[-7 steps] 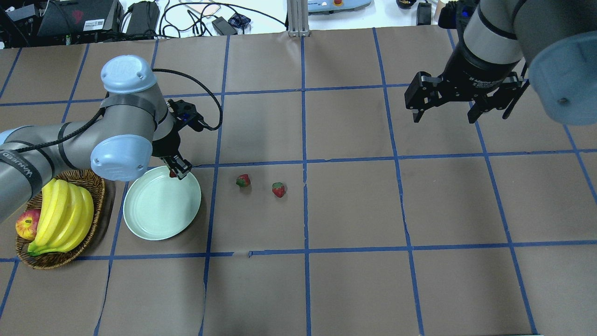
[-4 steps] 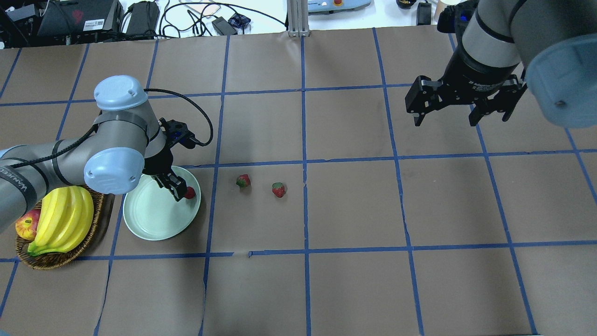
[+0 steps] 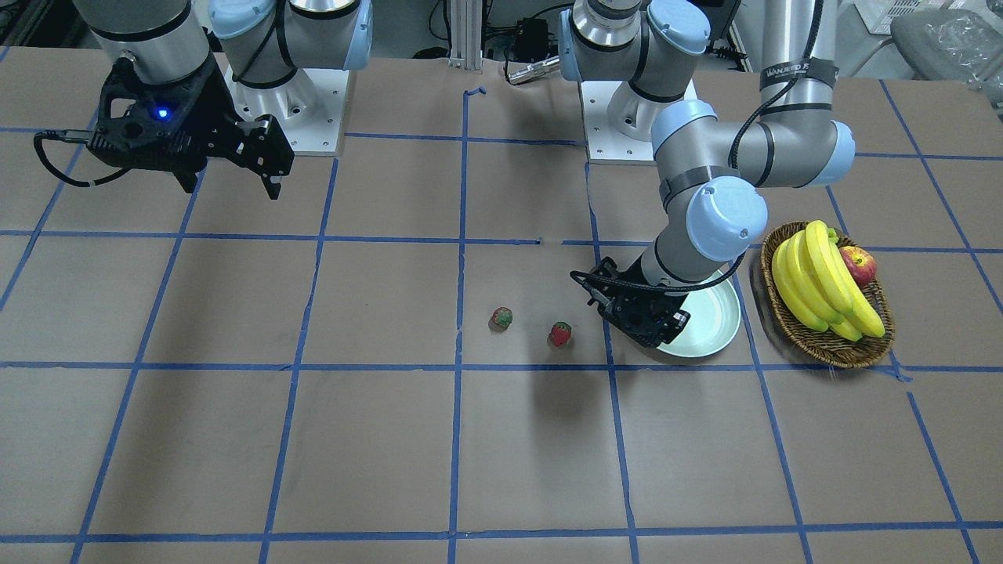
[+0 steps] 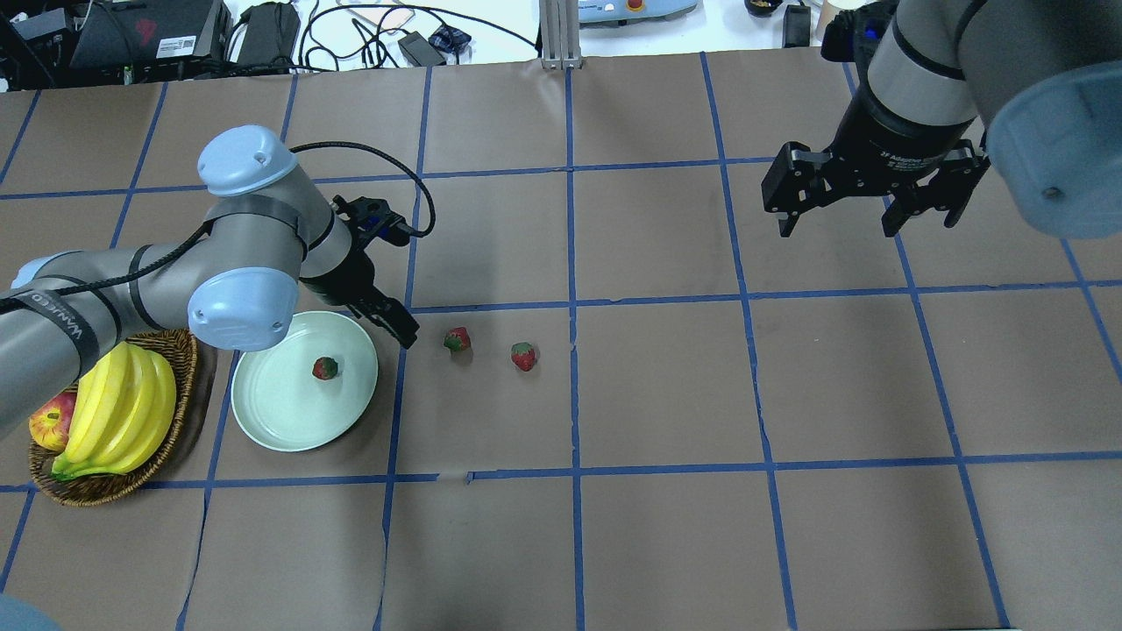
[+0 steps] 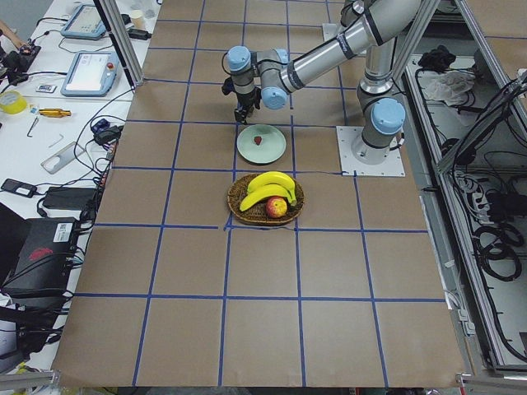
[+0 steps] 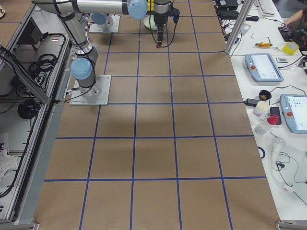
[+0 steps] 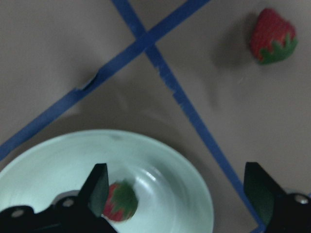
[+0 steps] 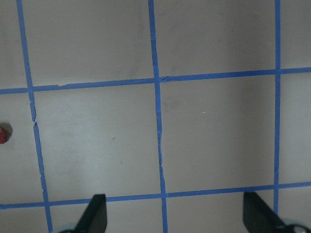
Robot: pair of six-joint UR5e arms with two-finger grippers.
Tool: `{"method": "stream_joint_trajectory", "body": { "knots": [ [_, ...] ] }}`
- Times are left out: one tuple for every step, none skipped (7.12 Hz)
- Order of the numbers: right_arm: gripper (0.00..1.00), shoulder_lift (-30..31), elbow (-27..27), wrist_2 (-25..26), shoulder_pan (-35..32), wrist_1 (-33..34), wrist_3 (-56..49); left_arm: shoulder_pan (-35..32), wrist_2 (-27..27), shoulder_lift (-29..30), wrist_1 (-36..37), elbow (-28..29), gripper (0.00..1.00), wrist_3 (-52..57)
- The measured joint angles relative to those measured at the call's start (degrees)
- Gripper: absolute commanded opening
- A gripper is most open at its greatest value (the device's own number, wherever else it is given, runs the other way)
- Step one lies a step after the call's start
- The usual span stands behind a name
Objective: Collect all strawberries into plate
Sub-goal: 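Reach the left gripper to the next strawberry and grasp it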
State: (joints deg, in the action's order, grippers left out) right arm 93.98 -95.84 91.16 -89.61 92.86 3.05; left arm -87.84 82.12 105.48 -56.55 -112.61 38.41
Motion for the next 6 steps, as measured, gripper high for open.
{"method": "stream_joint_trajectory", "body": {
  "knots": [
    [1.0,-0.04,0.04,0.27,-0.03,-0.02,-0.01,-1.56,-2.32,1.4,2.83,0.43,0.96,-0.24],
    [1.0,-0.02,0.04,0.29,-0.08,-0.04,0.13,-2.55,-4.89,2.98,5.42,0.54,0.95,-0.34],
    [1.0,0.05,-0.04,0.28,-0.1,-0.05,0.38,-3.38,-6.66,4.53,7.39,0.53,0.94,-0.4],
    [1.0,0.09,-0.26,0.11,-0.11,-0.07,0.49,-4.38,-7.08,5.82,8.34,0.45,0.89,-0.41],
    [1.0,0.12,-0.4,-0.05,-0.12,-0.11,0.54,-5.36,-5.9,6.79,8.72,0.3,0.66,-0.28],
    [1.0,0.17,-0.45,-0.09,-0.12,-0.13,0.53,-5.89,-4.1,7.33,8.85,0.17,0.62,0.05]
  ]
}}
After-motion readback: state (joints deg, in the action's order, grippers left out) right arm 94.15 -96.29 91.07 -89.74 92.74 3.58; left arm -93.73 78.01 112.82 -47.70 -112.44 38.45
